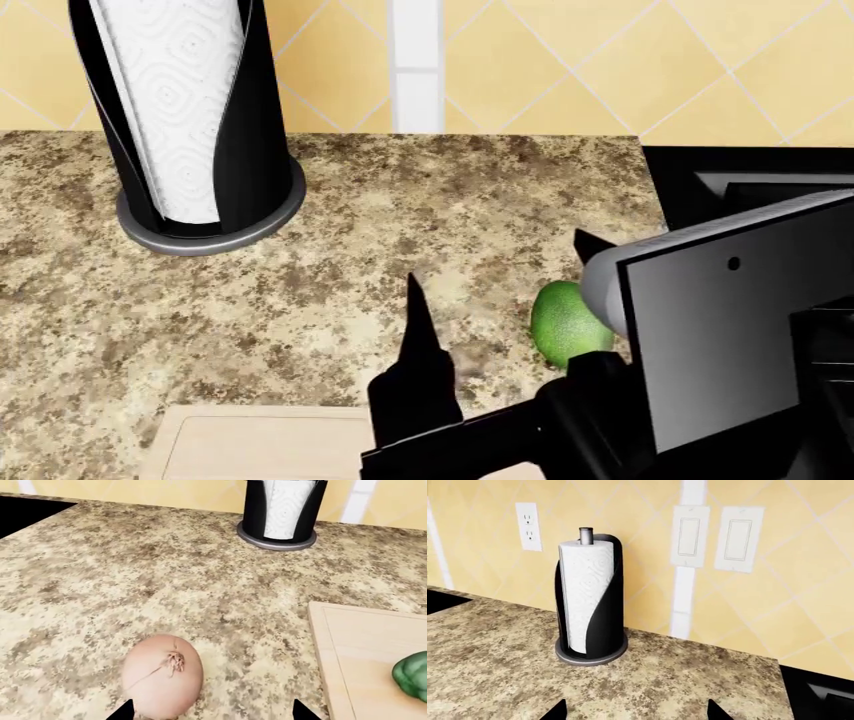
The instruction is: Place the avocado, onion, tomato and bell pepper on the cutting board.
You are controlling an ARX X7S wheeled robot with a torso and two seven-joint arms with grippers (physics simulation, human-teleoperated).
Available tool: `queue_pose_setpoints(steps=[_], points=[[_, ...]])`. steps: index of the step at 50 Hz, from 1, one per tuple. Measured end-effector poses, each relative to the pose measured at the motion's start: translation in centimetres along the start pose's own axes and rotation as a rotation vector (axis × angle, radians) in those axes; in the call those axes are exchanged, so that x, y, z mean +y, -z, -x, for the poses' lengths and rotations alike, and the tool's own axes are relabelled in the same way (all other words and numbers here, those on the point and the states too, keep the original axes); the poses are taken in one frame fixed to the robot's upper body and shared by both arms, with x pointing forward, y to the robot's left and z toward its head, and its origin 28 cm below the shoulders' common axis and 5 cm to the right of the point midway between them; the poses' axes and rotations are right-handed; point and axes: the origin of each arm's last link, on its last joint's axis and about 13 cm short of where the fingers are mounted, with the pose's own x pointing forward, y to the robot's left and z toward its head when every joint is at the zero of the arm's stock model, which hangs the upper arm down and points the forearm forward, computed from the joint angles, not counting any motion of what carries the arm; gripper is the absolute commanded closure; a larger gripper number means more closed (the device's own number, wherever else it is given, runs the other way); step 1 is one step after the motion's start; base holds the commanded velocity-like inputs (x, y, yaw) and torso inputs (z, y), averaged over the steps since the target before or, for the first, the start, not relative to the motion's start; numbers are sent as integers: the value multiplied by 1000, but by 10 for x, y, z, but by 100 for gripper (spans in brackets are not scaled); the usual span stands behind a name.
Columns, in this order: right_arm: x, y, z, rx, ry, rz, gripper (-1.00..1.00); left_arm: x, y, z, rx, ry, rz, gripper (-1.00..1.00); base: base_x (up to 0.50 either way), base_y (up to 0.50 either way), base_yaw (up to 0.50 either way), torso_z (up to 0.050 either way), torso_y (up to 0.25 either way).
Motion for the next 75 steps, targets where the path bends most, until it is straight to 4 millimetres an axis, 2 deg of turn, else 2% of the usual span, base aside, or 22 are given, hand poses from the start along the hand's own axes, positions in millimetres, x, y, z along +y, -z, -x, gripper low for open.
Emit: queue_pose_setpoints(steps=[7, 15, 34, 53, 75], points=[[1, 0, 0, 2, -7, -2, -100, 5, 0, 8, 0, -41, -13, -100, 0, 0, 0, 0, 0], [1, -1, 1, 4, -8, -3, -100, 6, -1, 8, 2, -79, -28, -100, 0, 0, 0, 0, 0], [0, 1, 5, 11, 7, -10, -100, 0, -1, -14, 27, -100, -53, -100, 0, 0, 0, 0, 0], [0, -1, 15, 22, 18, -14, -100, -7, 2, -25, 63, -122, -58, -100, 0, 0, 0, 0, 0], [-1, -3, 19, 27, 33, -14, -100, -6, 1, -50, 75, -157, -77, -100, 0, 0, 0, 0, 0]])
